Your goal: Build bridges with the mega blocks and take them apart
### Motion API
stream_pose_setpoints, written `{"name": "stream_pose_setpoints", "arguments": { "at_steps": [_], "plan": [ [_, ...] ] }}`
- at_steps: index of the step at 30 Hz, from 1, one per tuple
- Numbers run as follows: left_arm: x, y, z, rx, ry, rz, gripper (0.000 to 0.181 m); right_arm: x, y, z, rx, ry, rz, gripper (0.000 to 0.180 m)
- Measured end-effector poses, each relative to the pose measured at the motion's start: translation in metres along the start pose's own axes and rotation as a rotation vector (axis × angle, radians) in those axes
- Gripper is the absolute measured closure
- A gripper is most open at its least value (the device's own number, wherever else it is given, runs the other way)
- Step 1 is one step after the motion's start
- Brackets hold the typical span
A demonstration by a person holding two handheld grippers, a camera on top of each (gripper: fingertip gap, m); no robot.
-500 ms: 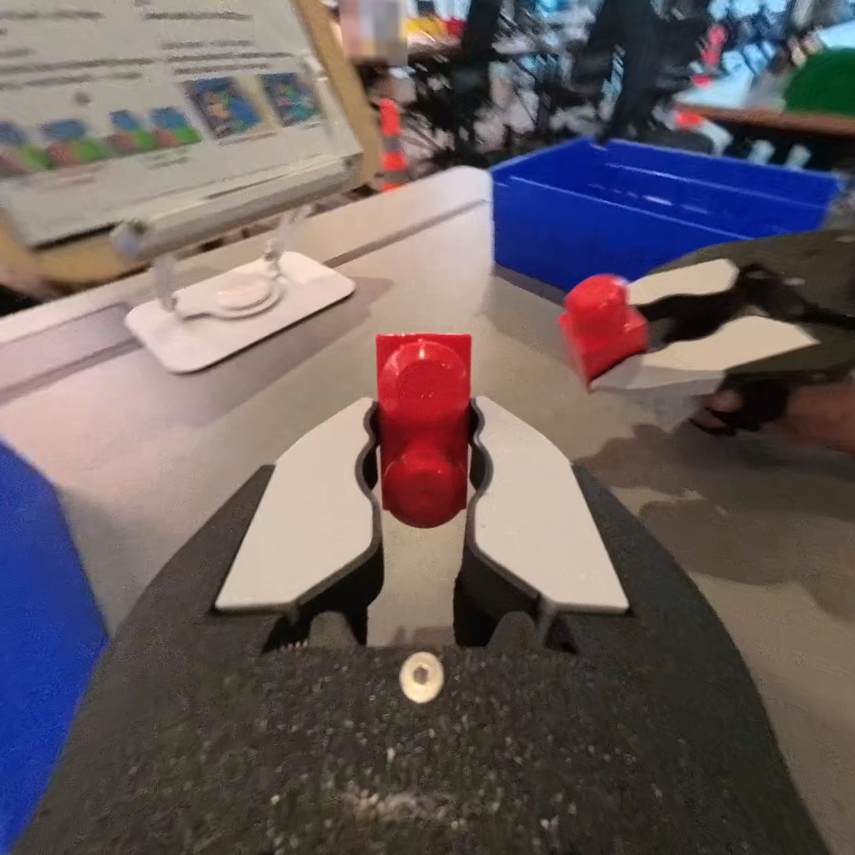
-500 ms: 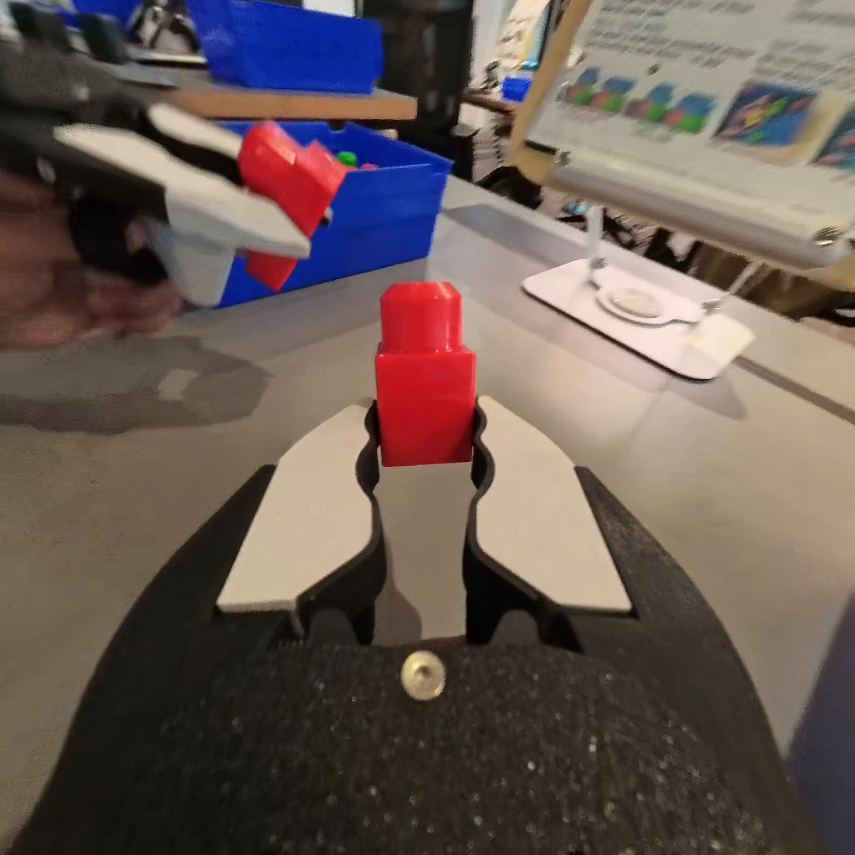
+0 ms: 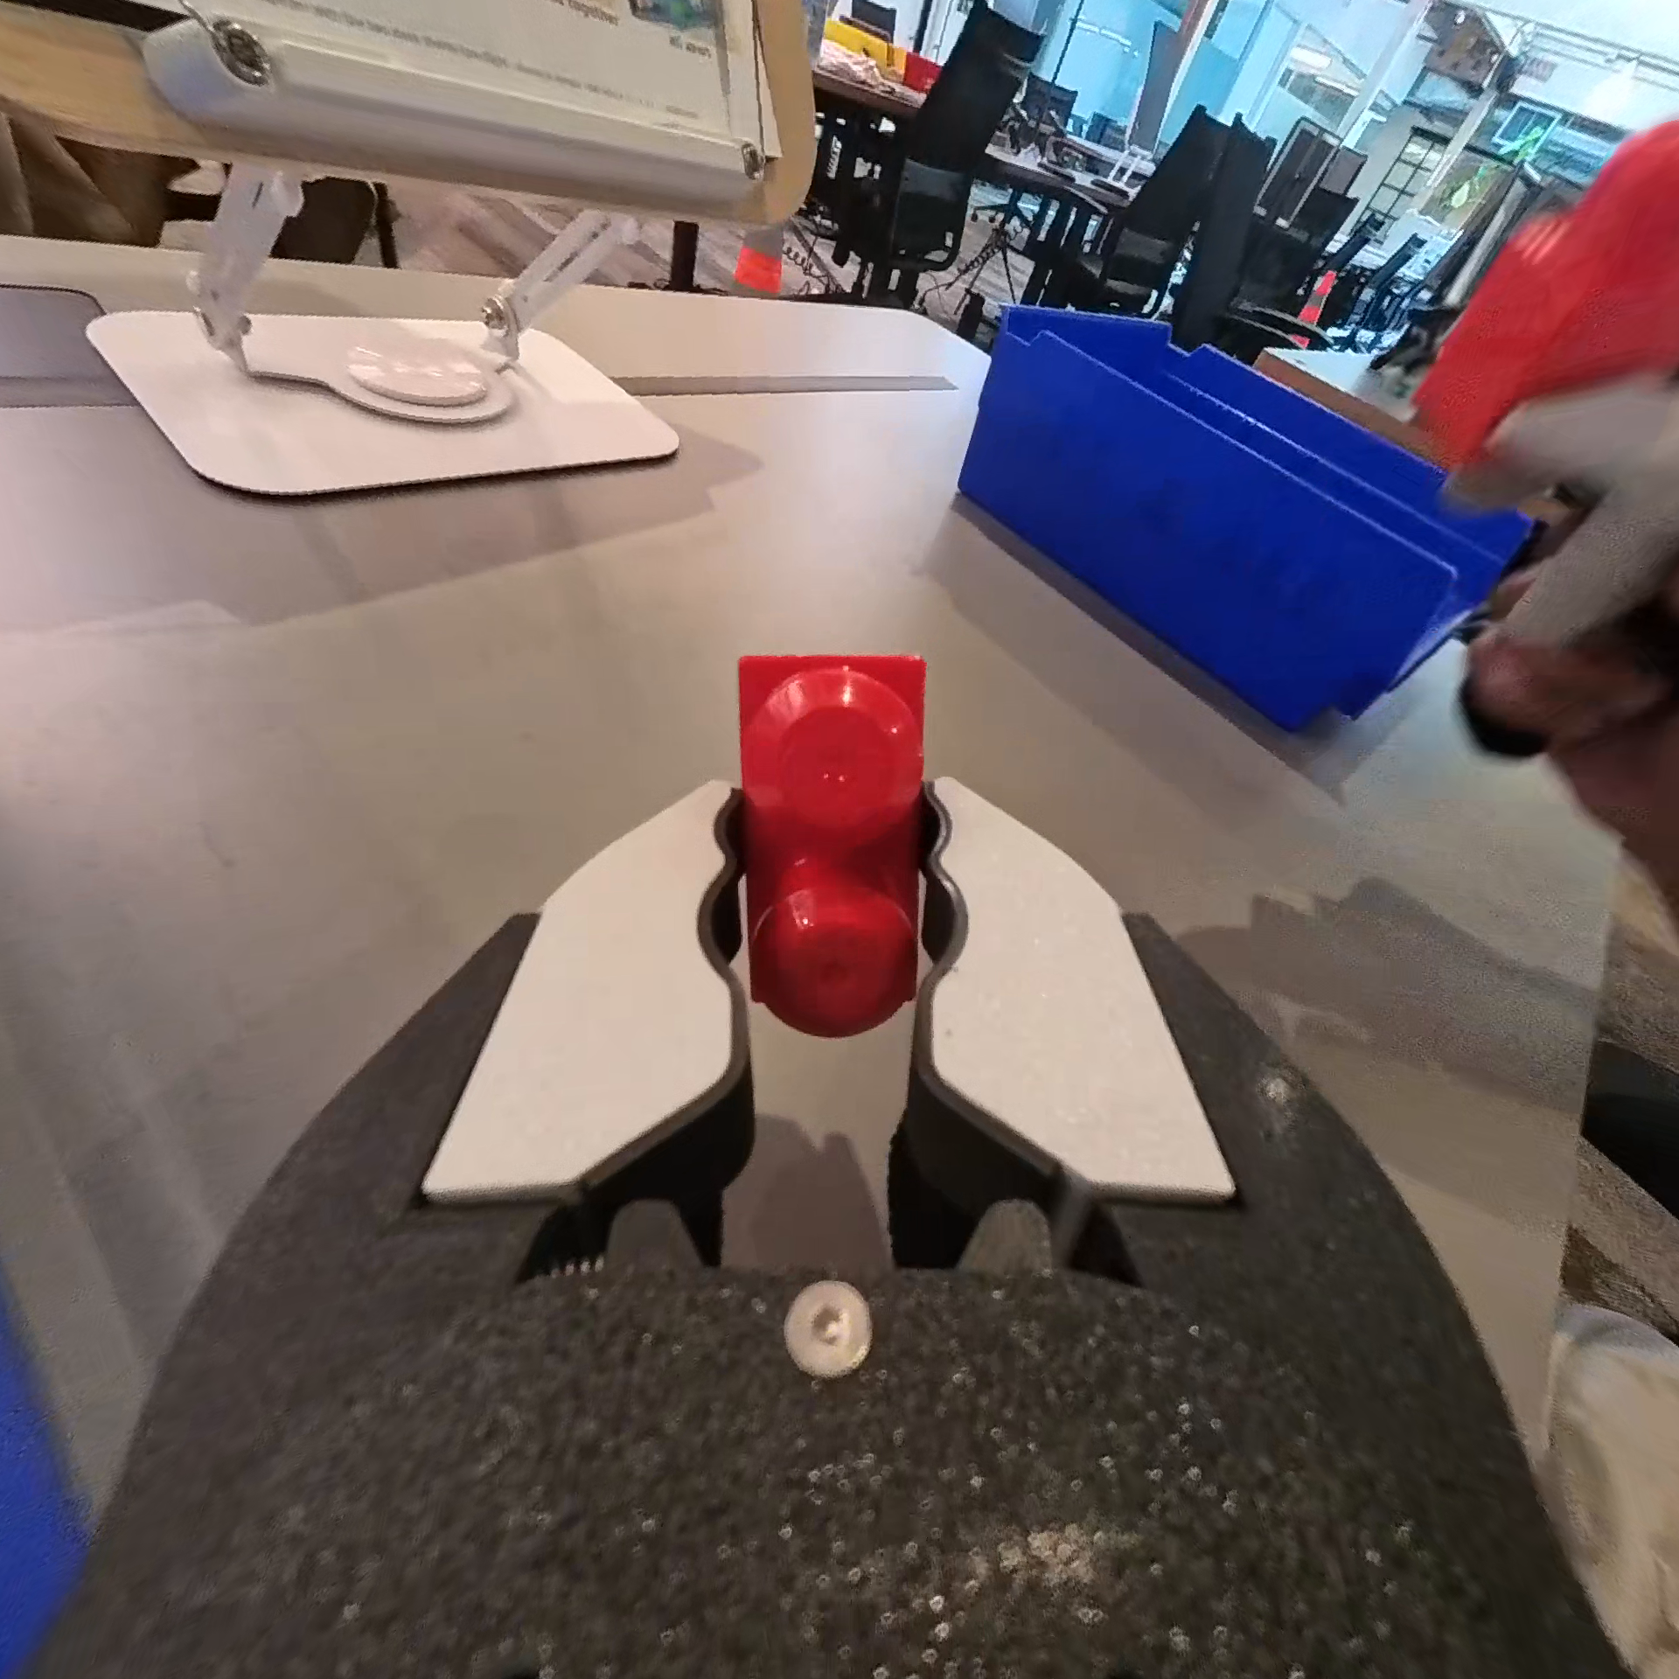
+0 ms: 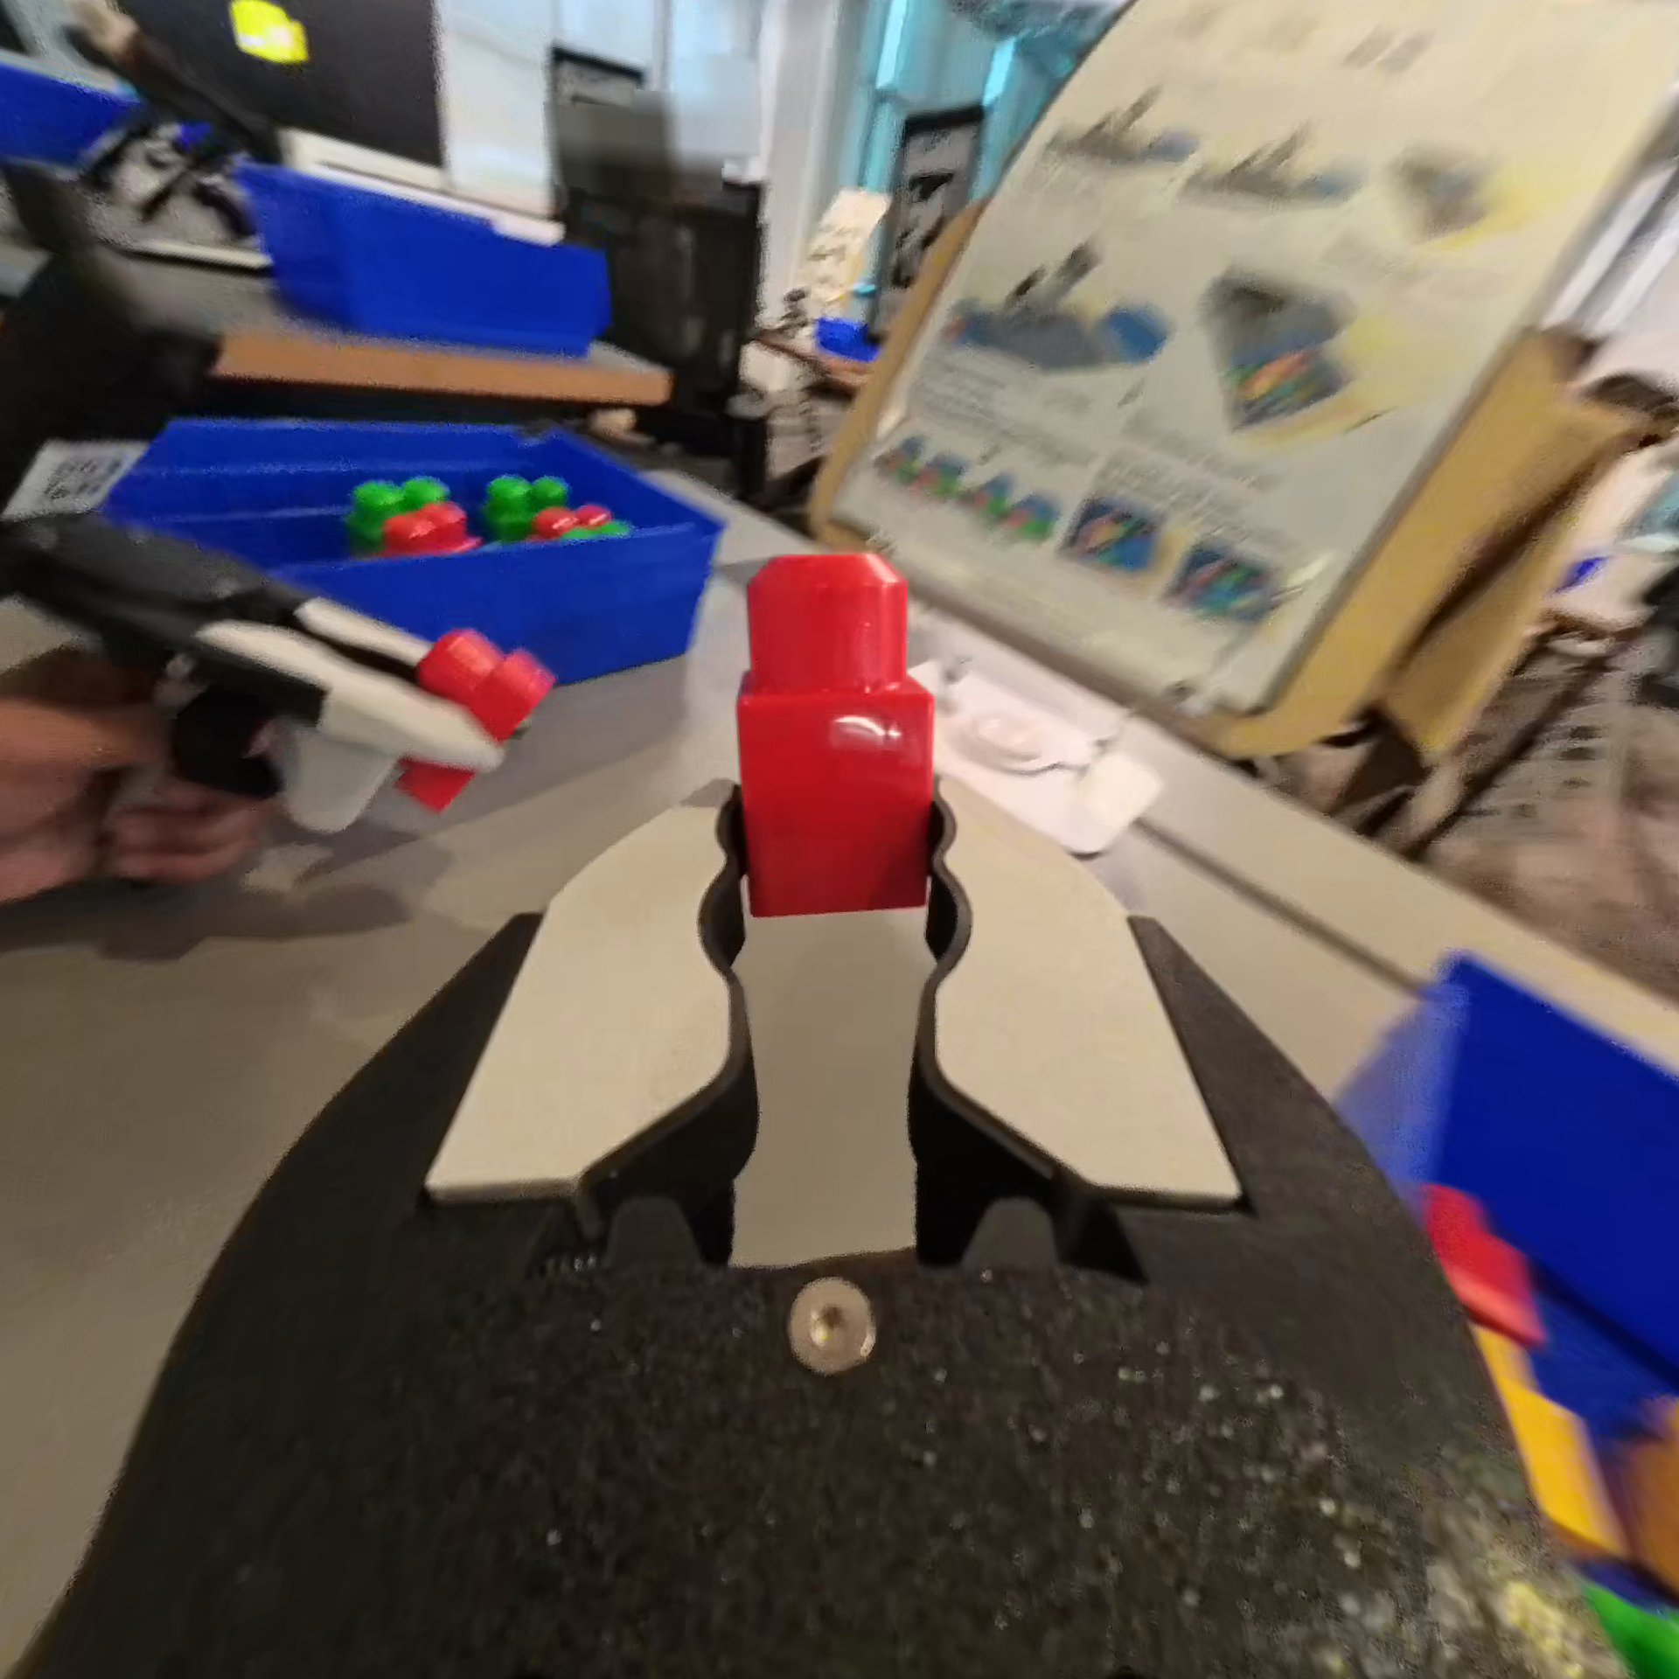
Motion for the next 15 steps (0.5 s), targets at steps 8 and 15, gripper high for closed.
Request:
{"name": "stream_pose_setpoints", "arguments": {
  "at_steps": [8,15],
  "plan": [
    [-0.016,0.006,0.002,0.042,0.119,-0.027,0.145,-0.147,-0.079,-0.009,0.619,0.101,0.264,0.143],
    [-0.021,0.012,0.000,0.067,0.151,-0.028,0.145,-0.198,-0.021,0.092,1.163,0.175,-0.161,0.143]
  ]
}}
Point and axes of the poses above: each gripper's, where its closed fingertips meet, y out along the fingers, z out of its underside, x = y × z across the jaws, the point moved 10 cm from there along -y, back along the fingers, and after that the axes turned 14 degrees about x, right-handed, at the moved point
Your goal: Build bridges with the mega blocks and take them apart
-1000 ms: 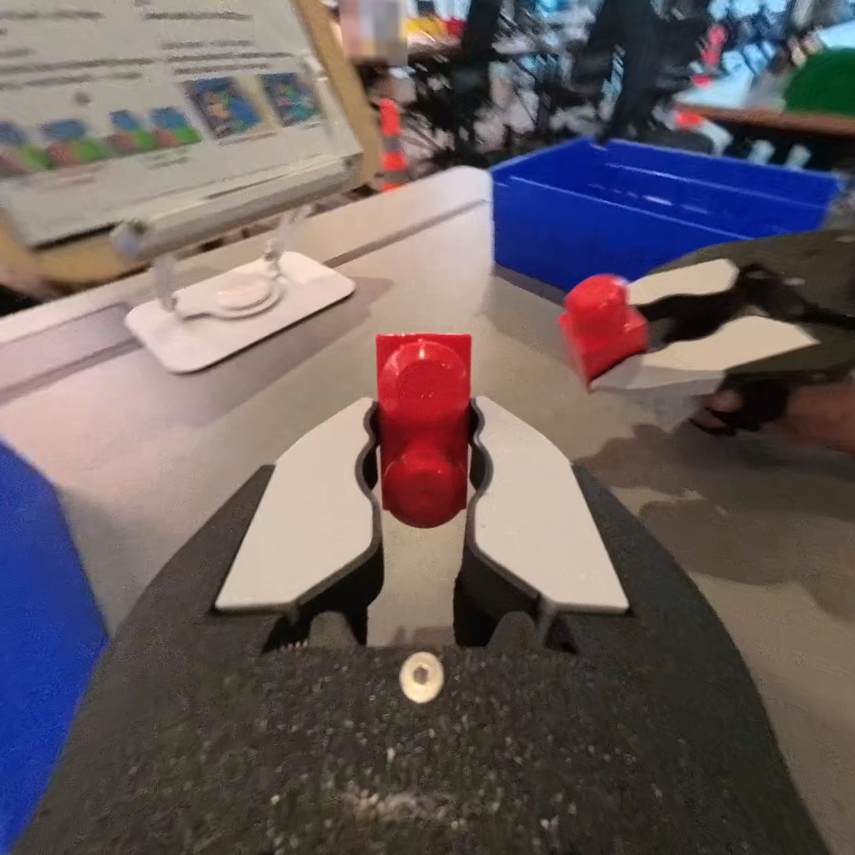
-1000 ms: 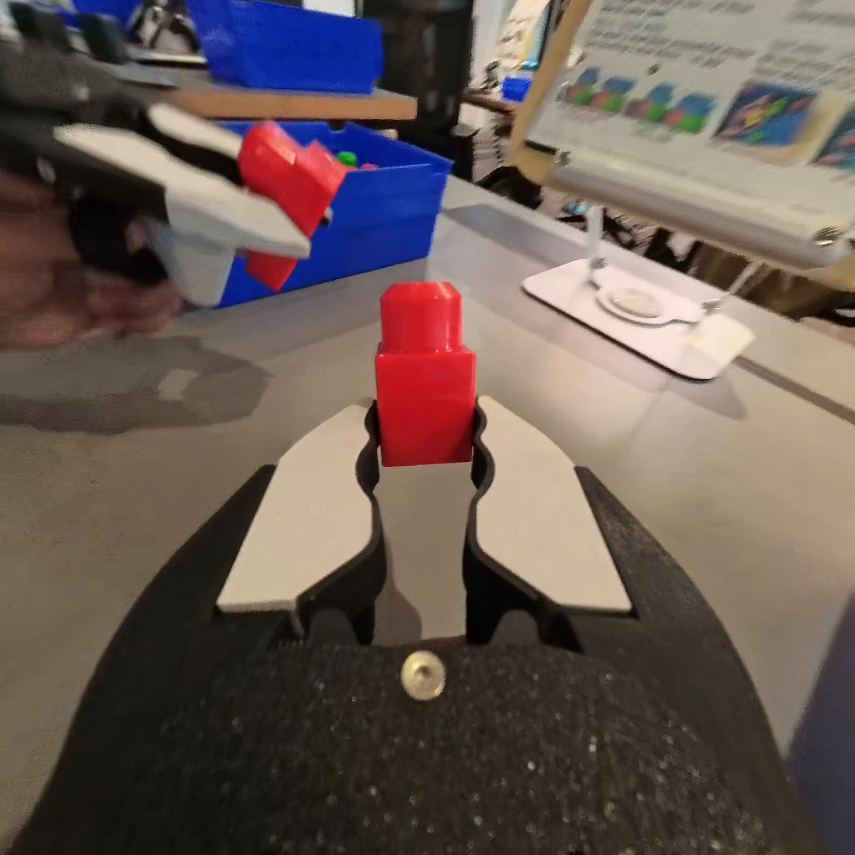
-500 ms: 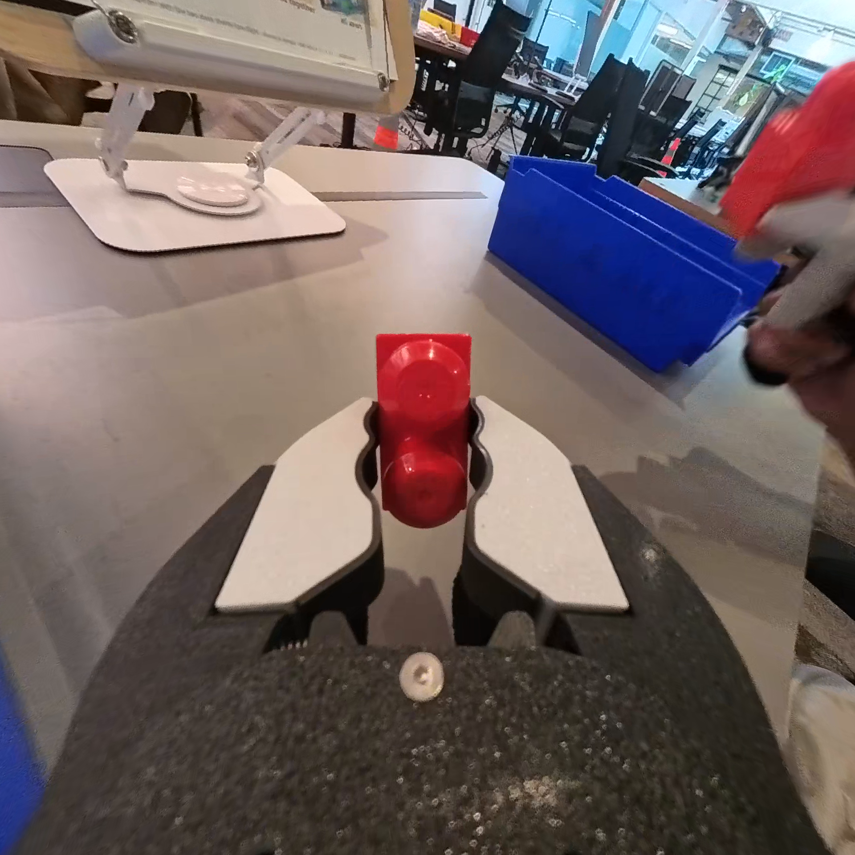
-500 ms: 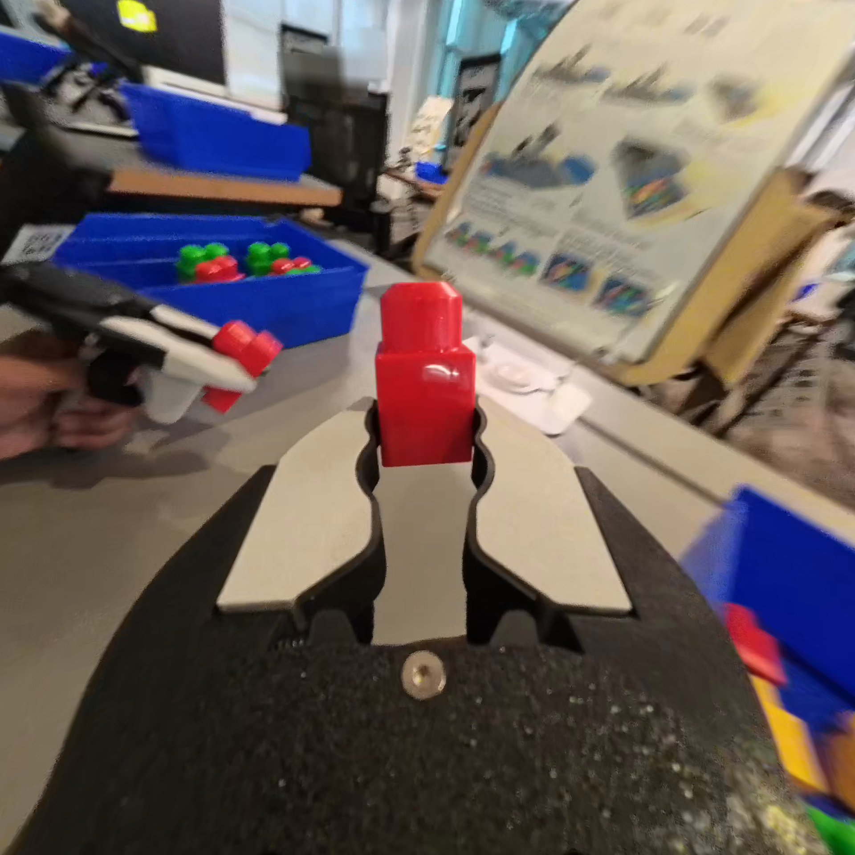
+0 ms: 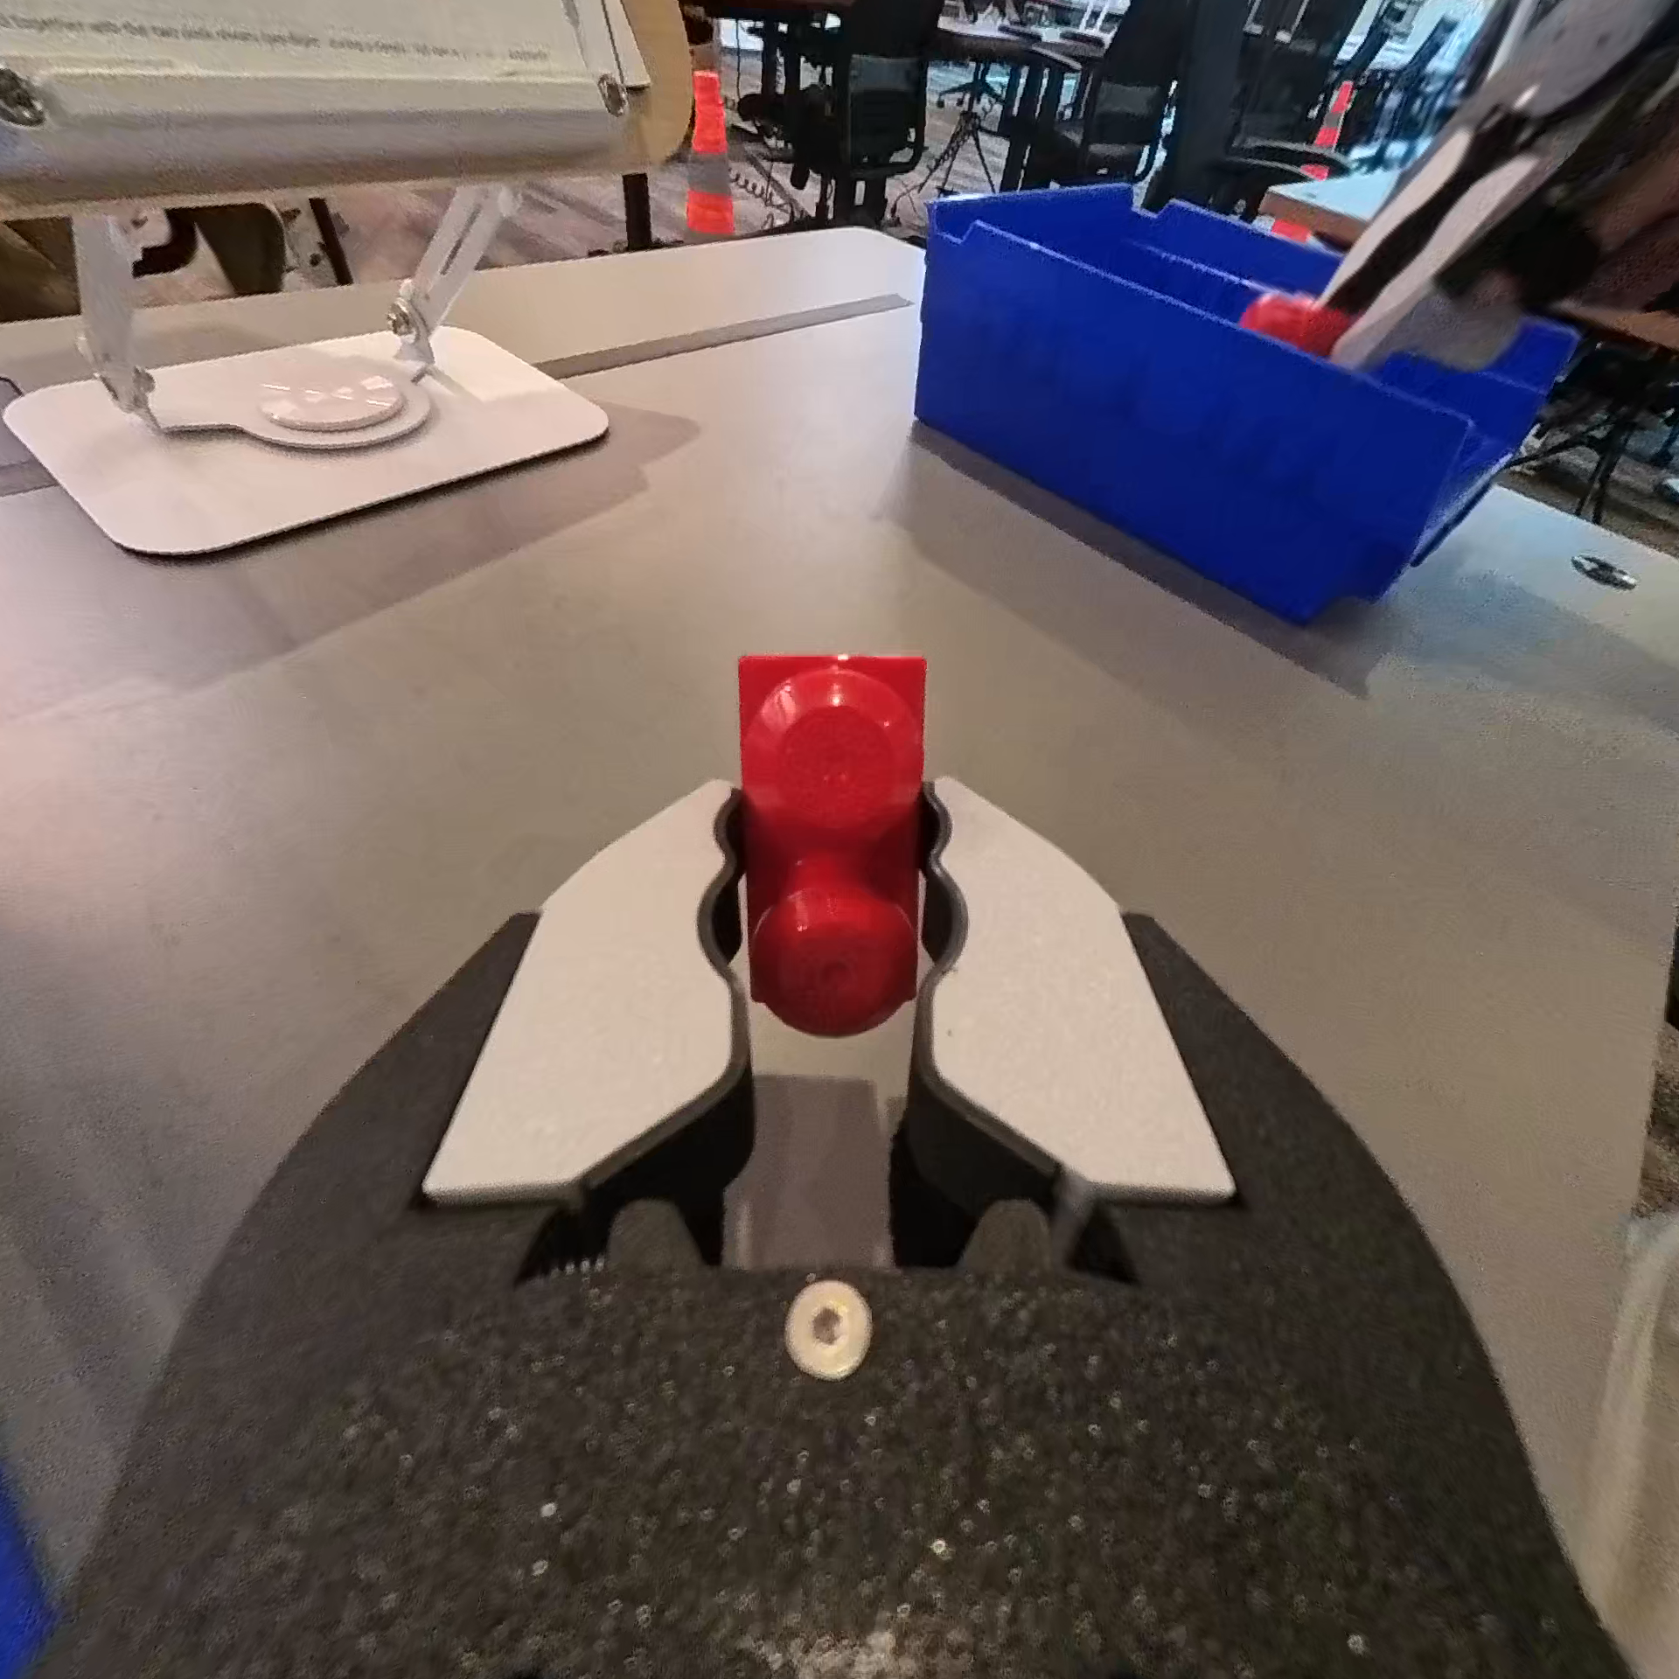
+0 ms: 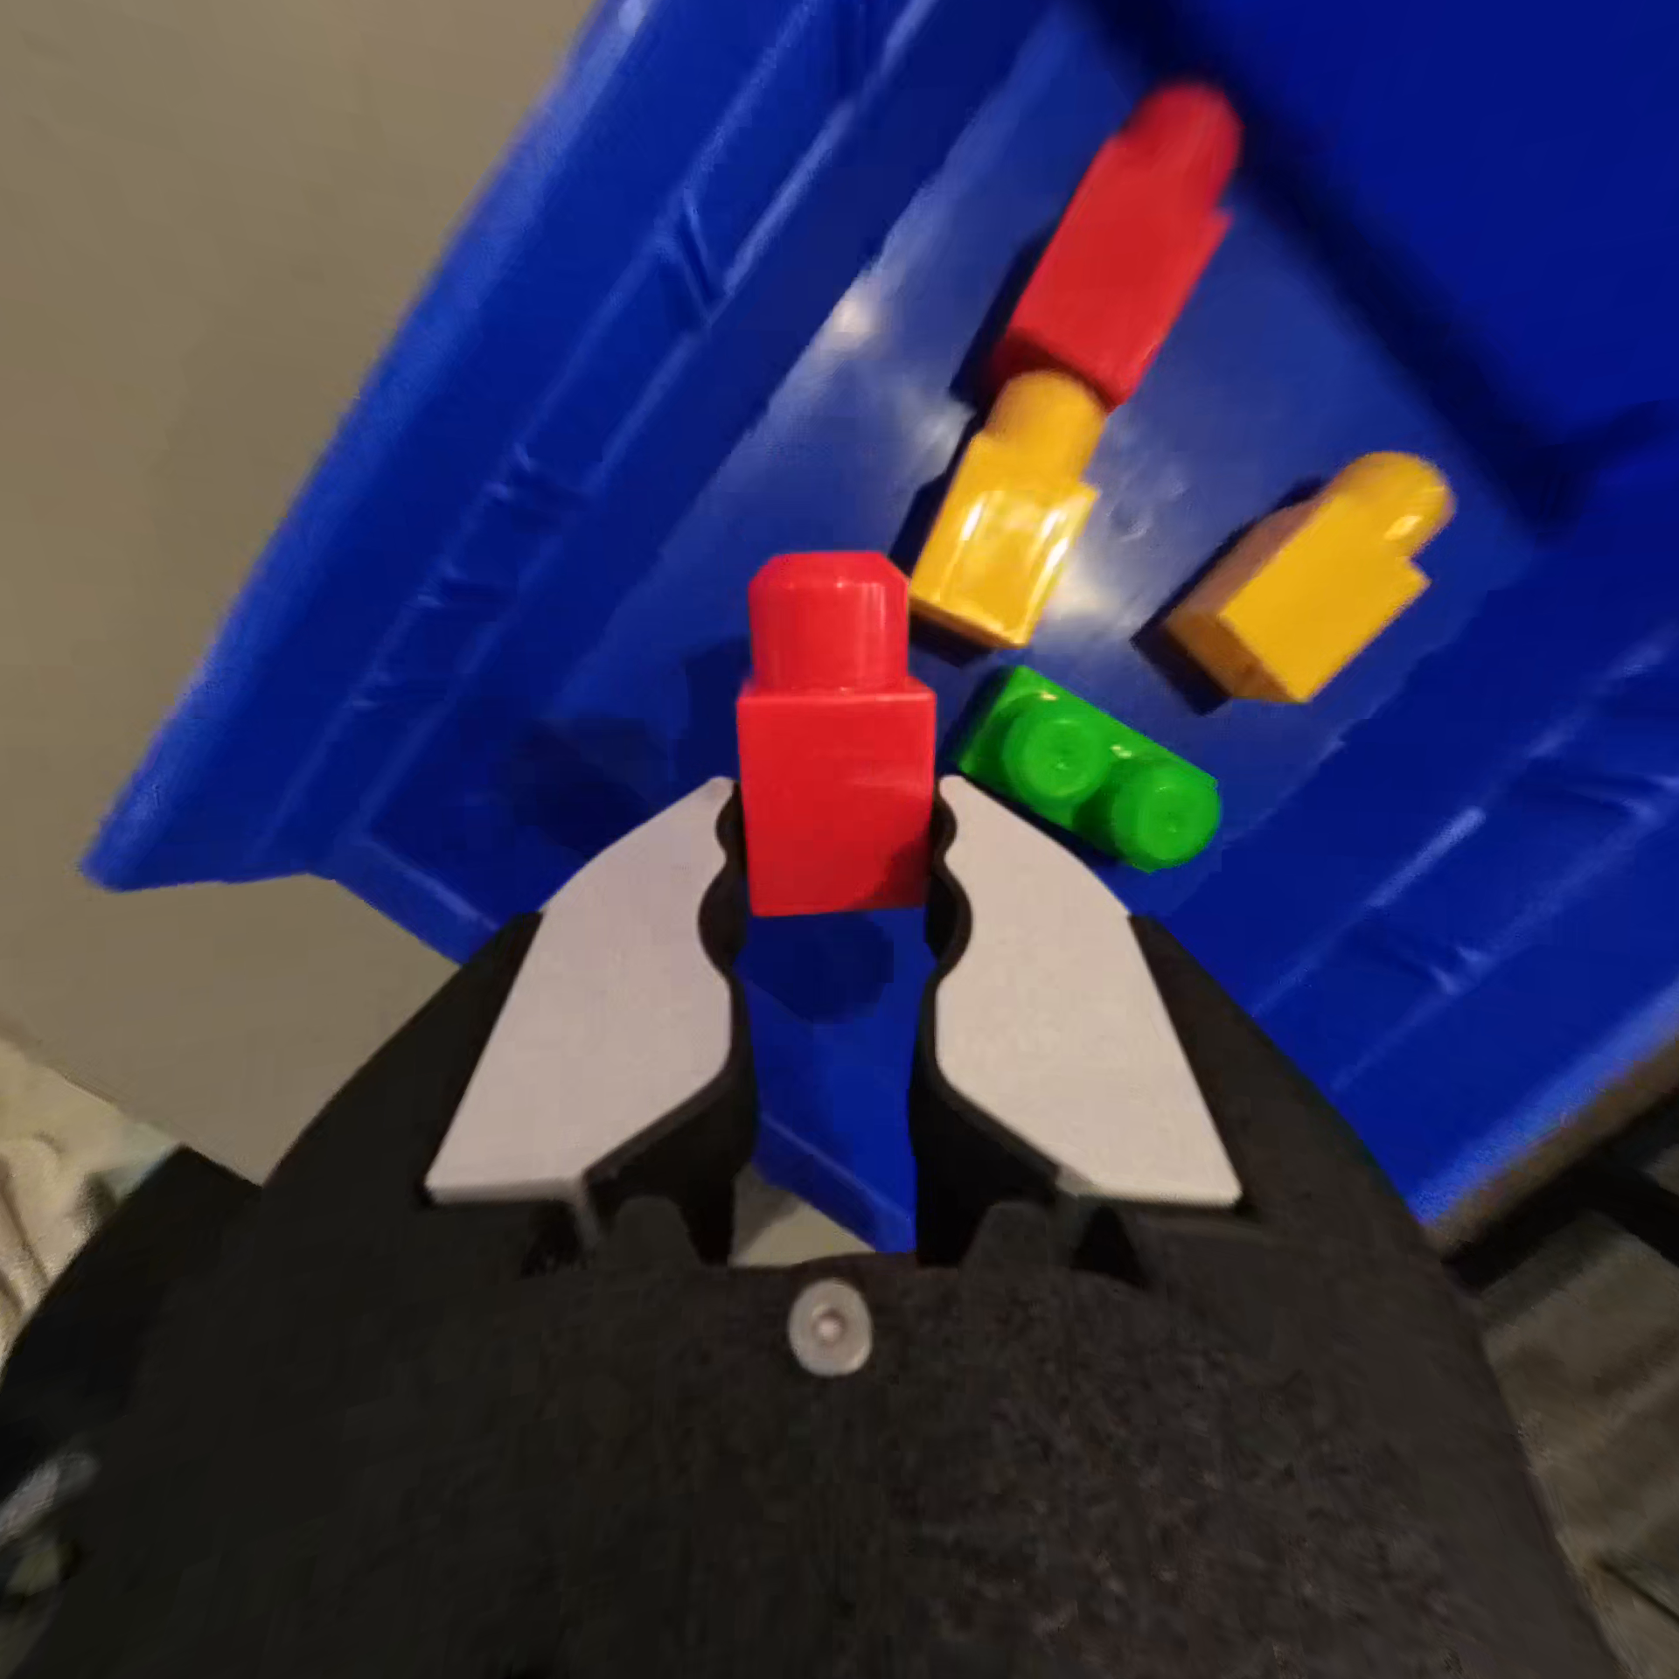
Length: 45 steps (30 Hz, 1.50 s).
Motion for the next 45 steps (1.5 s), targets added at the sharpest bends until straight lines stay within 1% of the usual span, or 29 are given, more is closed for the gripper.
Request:
{"name": "stream_pose_setpoints", "arguments": {
  "at_steps": [3,6,12,19,22,24,26,28,29,30,31,32,33,34,35,36,37,39,41,43,44,45],
  "plan": [
    [0.001,0.002,0.001,0.011,0.004,-0.001,0.145,0.010,0.023,-0.017,0.094,-0.053,-0.027,0.143],
    [0.002,0.003,0.004,0.035,-0.005,0.005,0.145,0.016,0.032,-0.031,0.159,-0.079,0.020,0.143],
    [0.002,0.006,0.008,0.076,-0.009,0.017,0.145,0.014,0.047,-0.034,0.344,-0.095,0.024,0.143],
    [-0.001,0.009,0.009,0.096,0.027,0.006,0.145,0.009,0.057,-0.036,0.386,-0.094,-0.020,0.143],
    [-0.003,0.009,0.009,0.099,0.037,0.003,0.145,0.007,0.055,-0.031,0.335,-0.084,-0.020,0.133],
    [-0.003,0.009,0.008,0.094,0.040,0.000,0.145,0.007,0.042,-0.022,0.273,-0.075,0.003,0.126],
    [-0.002,0.007,0.008,0.084,0.039,-0.006,0.145,0.011,0.012,-0.010,0.167,-0.033,0.107,0.121],
    [-0.002,0.007,0.008,0.080,0.032,0.000,0.145,0.033,-0.029,0.001,-0.069,-0.005,0.223,0.121],
    [-0.001,0.007,0.007,0.076,0.026,0.003,0.145,0.052,-0.049,0.003,-0.242,-0.006,0.238,0.122],
    [-0.001,0.007,0.007,0.073,0.022,0.007,0.145,0.076,-0.065,0.003,-0.449,-0.024,0.214,0.123],
    [0.000,0.007,0.006,0.072,0.019,0.010,0.145,0.105,-0.074,0.000,-0.661,-0.061,0.130,0.128],
    [0.000,0.007,0.006,0.070,0.017,0.011,0.145,0.135,-0.074,-0.004,-0.830,-0.118,0.004,0.132],
    [0.001,0.007,0.005,0.071,0.017,0.011,0.145,0.162,-0.065,-0.010,-0.938,-0.165,-0.133,0.133],
    [0.001,0.008,0.005,0.074,0.017,0.008,0.145,0.187,-0.050,-0.017,-0.975,-0.214,-0.275,0.136],
    [0.001,0.008,0.005,0.076,0.018,0.007,0.145,0.207,-0.030,-0.027,-0.961,-0.243,-0.383,0.138],
    [0.001,0.009,0.005,0.081,0.019,0.007,0.145,0.222,-0.010,-0.035,-0.941,-0.258,-0.437,0.136],
    [0.001,0.009,0.005,0.082,0.021,0.006,0.145,0.231,0.007,-0.042,-0.942,-0.270,-0.431,0.133],
    [0.001,0.010,0.006,0.090,0.027,0.005,0.145,0.237,0.028,-0.047,-1.020,-0.249,-0.346,0.134],
    [0.000,0.011,0.006,0.102,0.037,0.007,0.145,0.236,0.032,-0.043,-1.100,-0.231,-0.346,0.138],
    [-0.001,0.013,0.003,0.111,0.054,0.029,0.145,0.231,0.028,-0.038,-1.117,-0.227,-0.330,0.138],
    [-0.001,0.016,-0.004,0.163,0.068,0.049,0.145,0.228,0.027,-0.035,-1.111,-0.215,-0.319,0.138],
    [0.000,0.021,-0.014,0.265,0.080,0.064,0.145,0.226,0.026,-0.032,-1.112,-0.209,-0.321,0.139]
  ]
}}
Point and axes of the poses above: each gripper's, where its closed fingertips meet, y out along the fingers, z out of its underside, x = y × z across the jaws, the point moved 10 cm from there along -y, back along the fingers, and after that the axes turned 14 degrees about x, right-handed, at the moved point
